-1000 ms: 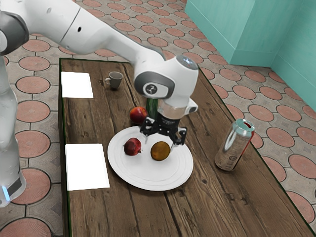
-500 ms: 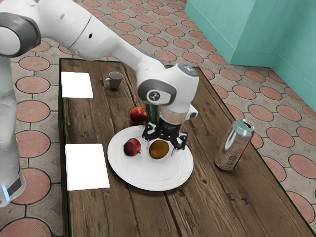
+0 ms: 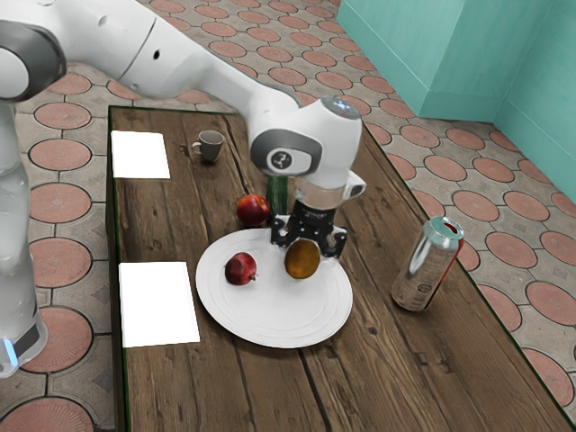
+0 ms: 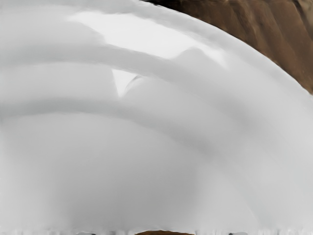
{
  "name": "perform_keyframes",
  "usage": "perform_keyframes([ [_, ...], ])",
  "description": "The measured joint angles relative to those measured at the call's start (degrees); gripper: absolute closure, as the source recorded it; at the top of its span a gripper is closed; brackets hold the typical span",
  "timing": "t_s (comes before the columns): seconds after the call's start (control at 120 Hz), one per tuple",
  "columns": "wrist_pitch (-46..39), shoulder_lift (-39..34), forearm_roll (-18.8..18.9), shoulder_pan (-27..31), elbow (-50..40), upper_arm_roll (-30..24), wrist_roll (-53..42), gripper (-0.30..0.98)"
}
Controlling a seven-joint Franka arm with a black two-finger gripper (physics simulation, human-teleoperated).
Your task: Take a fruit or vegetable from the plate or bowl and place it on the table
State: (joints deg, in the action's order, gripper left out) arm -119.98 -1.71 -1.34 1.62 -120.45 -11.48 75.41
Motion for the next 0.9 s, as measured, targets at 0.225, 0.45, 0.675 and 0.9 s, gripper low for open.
perform_keyframes([
  [0.225,1.2,-3.9,0.2,-1.4,2.5,2.4,0.6,0.41],
  [0.45,2.6,-3.5,-0.1,6.6,4.0,4.8,-0.9,0.49],
  [0.675,7.9,2.2,1.7,6.6,16.9,8.2,-4.2,0.49],
  [0.9,10.1,2.2,0.3,7.8,17.1,11.1,-7.3,0.13],
])
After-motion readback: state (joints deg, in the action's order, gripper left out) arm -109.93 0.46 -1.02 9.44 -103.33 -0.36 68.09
